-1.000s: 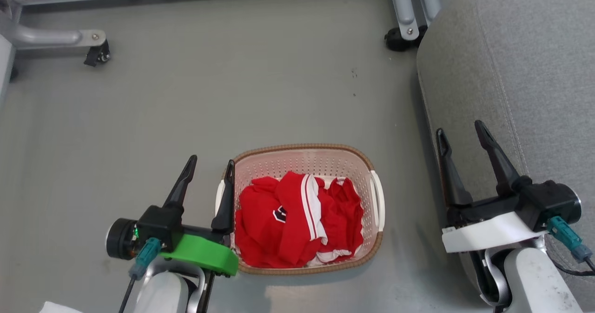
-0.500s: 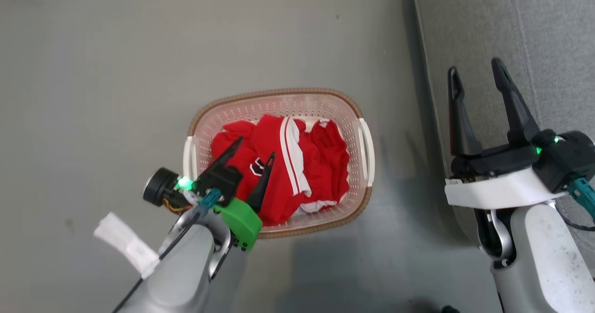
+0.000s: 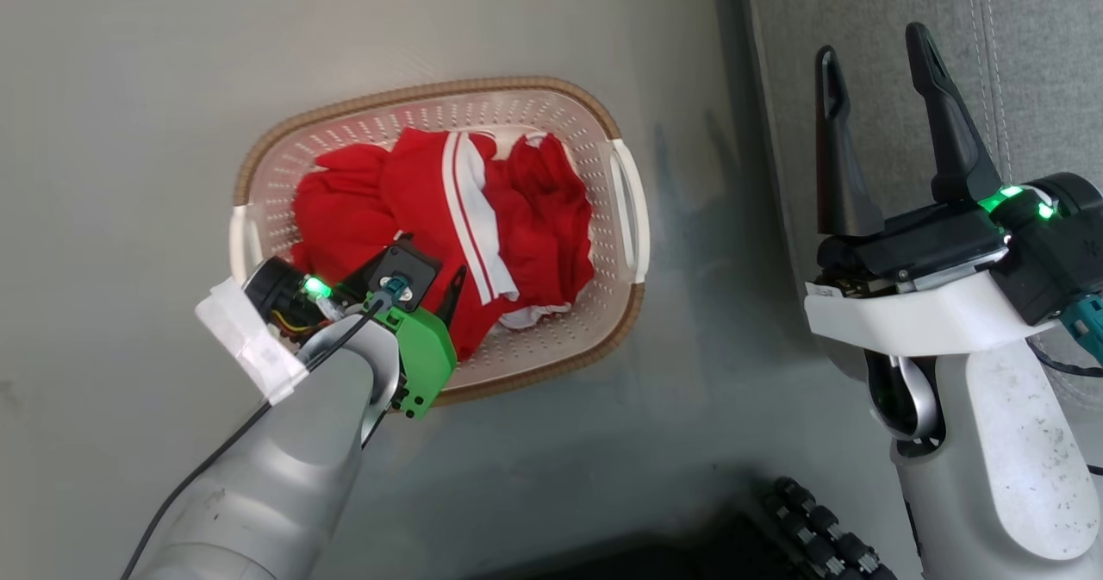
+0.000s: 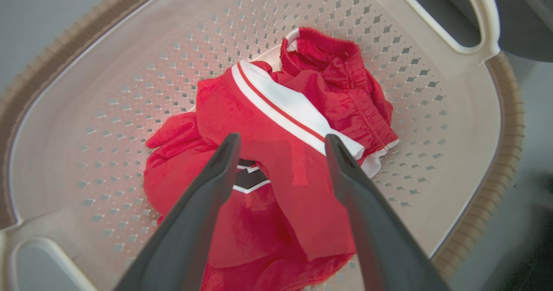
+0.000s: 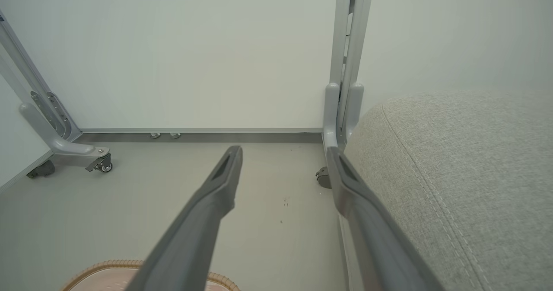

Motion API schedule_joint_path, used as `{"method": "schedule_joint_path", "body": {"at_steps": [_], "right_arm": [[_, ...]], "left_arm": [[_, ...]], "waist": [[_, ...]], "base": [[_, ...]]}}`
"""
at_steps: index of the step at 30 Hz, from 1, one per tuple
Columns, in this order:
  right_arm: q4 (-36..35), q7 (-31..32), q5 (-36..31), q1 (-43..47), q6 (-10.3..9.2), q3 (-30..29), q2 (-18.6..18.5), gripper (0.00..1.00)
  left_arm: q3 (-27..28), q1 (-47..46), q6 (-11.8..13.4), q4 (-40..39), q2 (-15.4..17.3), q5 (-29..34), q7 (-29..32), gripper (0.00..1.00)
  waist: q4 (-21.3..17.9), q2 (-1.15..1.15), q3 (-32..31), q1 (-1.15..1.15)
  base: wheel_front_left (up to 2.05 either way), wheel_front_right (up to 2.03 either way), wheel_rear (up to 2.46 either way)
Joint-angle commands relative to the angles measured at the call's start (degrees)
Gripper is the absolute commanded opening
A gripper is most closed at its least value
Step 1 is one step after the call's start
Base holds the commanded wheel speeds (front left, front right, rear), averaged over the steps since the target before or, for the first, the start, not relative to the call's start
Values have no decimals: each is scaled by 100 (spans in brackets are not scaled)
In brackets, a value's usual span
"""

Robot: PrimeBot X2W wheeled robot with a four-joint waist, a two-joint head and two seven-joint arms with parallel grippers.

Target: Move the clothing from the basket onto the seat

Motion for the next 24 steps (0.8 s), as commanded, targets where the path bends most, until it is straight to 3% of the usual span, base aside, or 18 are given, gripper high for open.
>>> {"method": "schedule_joint_path", "body": {"at_steps": [1,8,17,24], "right_arm": [[-55,-18,8,-99,0,28,41,100],[-147,-18,9,-194,0,151,71,100],[-173,-17,210,-263,0,193,79,100],[-158,-18,285,-284,0,184,79,100]], "left_arm": [[-150,-195,-16,94,33,-38,21,100],[-581,-720,-6,647,219,51,516,100],[-706,-1025,347,939,328,121,1242,100],[-745,-1120,318,961,253,42,1197,100]], "waist": [[-377,0,421,-1],[-594,0,738,-1],[-717,0,965,-1],[-732,0,1088,-1]], "base": [[0,0,0],[0,0,0],[0,0,0],[0,0,0]]}}
